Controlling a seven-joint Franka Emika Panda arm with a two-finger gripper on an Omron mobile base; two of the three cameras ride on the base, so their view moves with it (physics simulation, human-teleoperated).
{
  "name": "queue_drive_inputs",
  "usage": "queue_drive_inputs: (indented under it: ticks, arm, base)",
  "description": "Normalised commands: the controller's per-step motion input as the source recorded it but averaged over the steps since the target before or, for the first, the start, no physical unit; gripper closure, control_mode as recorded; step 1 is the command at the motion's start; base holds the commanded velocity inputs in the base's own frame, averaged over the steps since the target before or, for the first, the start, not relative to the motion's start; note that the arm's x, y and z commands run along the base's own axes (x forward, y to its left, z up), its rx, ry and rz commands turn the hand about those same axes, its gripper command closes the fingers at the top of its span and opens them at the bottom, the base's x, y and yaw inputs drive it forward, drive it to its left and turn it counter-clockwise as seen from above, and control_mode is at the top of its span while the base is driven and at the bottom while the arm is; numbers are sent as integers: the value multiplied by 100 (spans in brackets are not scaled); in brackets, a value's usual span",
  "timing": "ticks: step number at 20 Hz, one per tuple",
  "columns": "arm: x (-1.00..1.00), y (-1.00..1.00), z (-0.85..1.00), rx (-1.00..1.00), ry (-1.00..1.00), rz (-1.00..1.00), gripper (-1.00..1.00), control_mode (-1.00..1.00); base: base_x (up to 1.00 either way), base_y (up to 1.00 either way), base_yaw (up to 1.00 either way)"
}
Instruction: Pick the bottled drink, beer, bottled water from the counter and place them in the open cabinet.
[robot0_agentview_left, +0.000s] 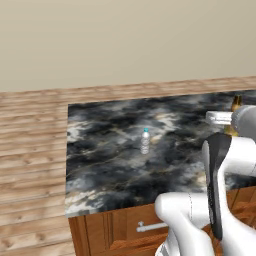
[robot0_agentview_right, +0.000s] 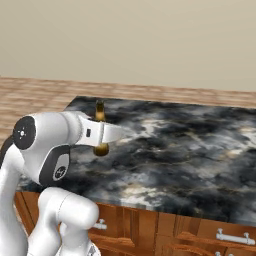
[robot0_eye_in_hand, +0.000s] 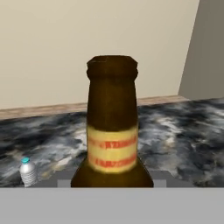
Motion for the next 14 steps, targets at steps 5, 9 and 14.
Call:
queue_drive_inputs:
  ticks: [5,9,14]
  arm:
    - [-38,0,2,0,-2,11,100,-100]
    - [-14,14,4,0,0,10,100,-100]
    - [0,29,4,0,0,8,100,-100]
  base:
    - [0,0,0]
    - [0,0,0]
    - [0,0,0]
